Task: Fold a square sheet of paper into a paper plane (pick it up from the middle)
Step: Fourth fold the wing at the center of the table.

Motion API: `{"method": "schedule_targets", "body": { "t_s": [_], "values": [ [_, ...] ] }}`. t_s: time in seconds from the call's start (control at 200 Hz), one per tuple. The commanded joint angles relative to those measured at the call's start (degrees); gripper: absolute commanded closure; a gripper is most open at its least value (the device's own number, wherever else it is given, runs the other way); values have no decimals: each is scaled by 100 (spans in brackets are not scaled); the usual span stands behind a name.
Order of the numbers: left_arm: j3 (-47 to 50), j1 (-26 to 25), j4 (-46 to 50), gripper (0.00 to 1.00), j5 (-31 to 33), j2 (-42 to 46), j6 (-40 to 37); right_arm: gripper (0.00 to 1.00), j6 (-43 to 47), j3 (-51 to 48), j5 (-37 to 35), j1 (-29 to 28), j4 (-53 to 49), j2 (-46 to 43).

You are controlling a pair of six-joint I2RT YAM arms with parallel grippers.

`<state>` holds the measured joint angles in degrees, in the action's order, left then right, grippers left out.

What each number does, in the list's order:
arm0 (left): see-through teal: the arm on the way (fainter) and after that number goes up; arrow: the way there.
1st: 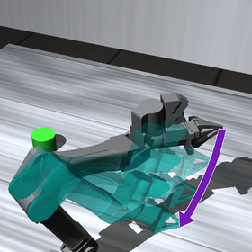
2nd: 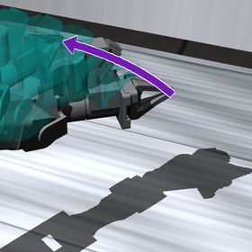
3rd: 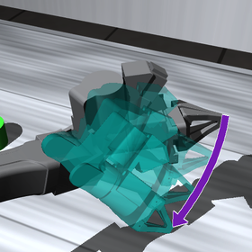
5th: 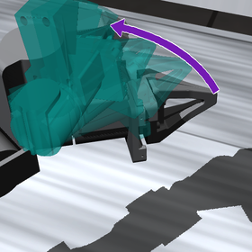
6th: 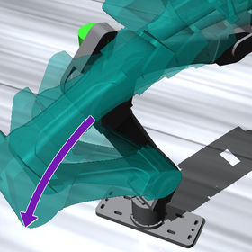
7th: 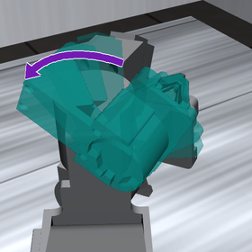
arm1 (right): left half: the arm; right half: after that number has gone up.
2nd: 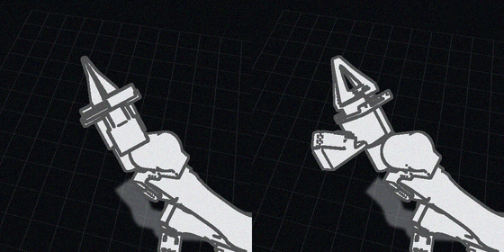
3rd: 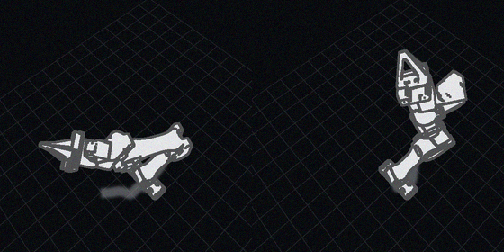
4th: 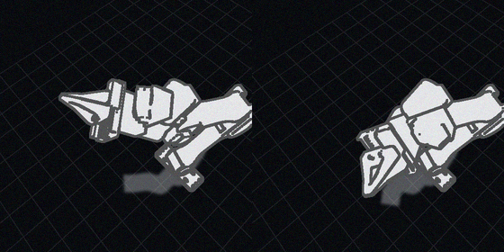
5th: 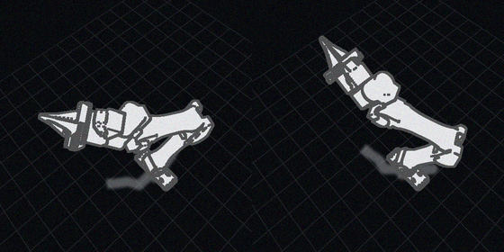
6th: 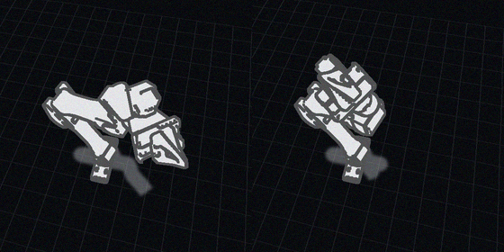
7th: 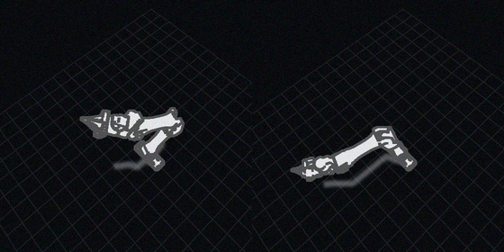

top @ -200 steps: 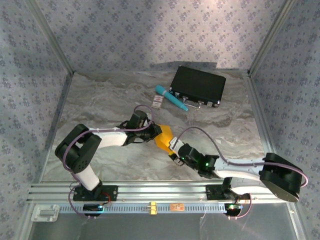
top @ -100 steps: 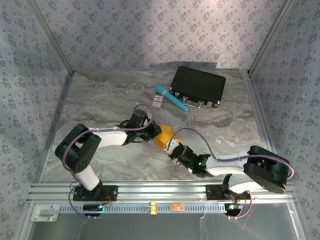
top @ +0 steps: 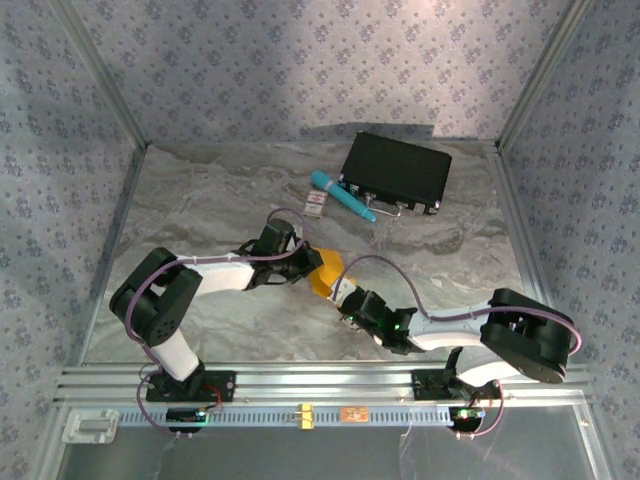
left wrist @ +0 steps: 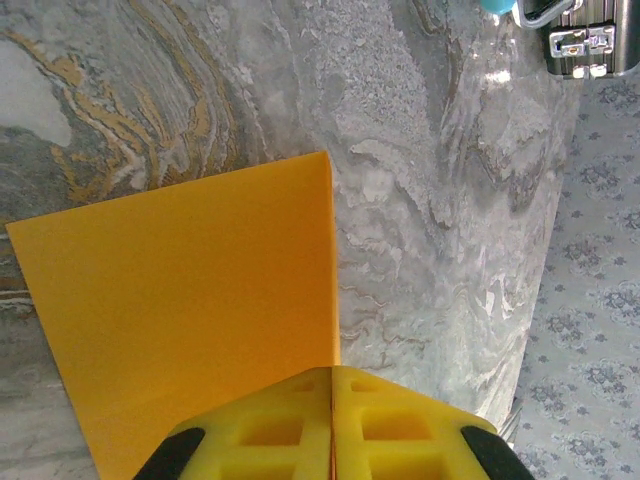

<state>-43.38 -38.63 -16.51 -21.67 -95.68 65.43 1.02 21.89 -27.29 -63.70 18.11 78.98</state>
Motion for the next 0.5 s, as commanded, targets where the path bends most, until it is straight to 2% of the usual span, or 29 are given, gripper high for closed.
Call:
{"method": "schedule_targets", "body": {
  "t_s": [0.0, 0.495],
  "values": [
    [-92, 57, -11, 92, -107, 124, -83, 70, -182, -53, -88, -28, 175, 45],
    [-92, 60, -10, 92, -144, 120, -83, 74, -256, -44, -57, -2, 404, 290]
  ]
}}
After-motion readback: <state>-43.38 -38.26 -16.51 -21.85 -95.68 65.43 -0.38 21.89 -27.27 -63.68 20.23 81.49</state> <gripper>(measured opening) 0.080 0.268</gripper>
